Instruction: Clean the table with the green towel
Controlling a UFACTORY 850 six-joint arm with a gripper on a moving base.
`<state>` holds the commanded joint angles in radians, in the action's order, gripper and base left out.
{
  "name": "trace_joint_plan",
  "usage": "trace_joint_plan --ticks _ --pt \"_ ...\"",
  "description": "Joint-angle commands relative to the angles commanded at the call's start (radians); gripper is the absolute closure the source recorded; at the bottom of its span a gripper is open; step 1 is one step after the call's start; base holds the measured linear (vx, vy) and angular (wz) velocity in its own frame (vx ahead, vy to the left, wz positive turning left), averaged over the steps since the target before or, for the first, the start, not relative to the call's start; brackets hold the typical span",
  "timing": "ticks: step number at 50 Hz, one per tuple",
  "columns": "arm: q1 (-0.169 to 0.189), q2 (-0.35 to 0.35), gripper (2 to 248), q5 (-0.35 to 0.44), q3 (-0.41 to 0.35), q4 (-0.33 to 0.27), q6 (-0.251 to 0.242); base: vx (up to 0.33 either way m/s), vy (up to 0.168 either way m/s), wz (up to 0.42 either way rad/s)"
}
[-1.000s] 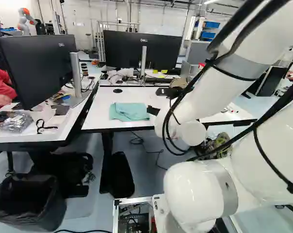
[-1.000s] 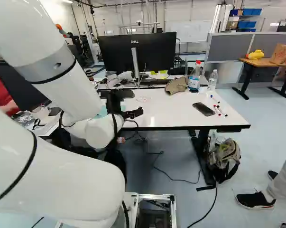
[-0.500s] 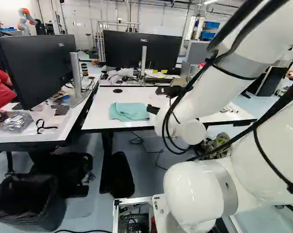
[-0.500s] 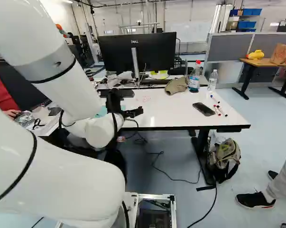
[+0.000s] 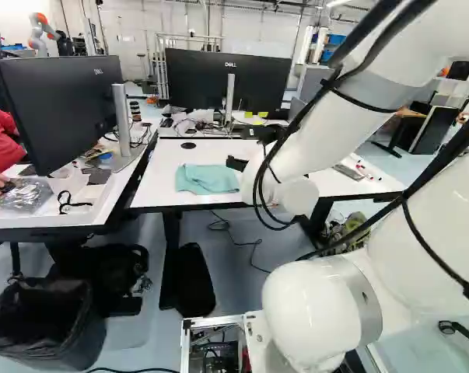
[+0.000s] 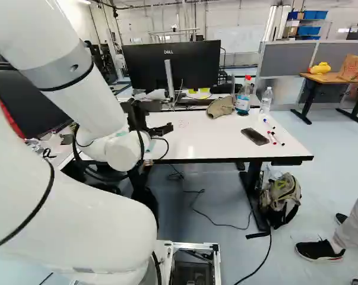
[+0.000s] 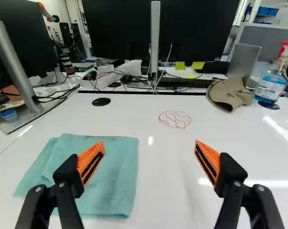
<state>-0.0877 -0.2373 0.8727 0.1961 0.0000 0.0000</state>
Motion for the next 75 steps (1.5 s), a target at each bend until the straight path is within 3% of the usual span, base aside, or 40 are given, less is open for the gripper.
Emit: trace_joint_plan --ticks 44,75 --pt "-0.157 0.121 3 -0.028 0.110 0.000 0.000 0.000 0.000 0.000" --pt "-0.198 0.217 3 -0.185 0.203 0.000 0.000 0.000 0.000 0.000"
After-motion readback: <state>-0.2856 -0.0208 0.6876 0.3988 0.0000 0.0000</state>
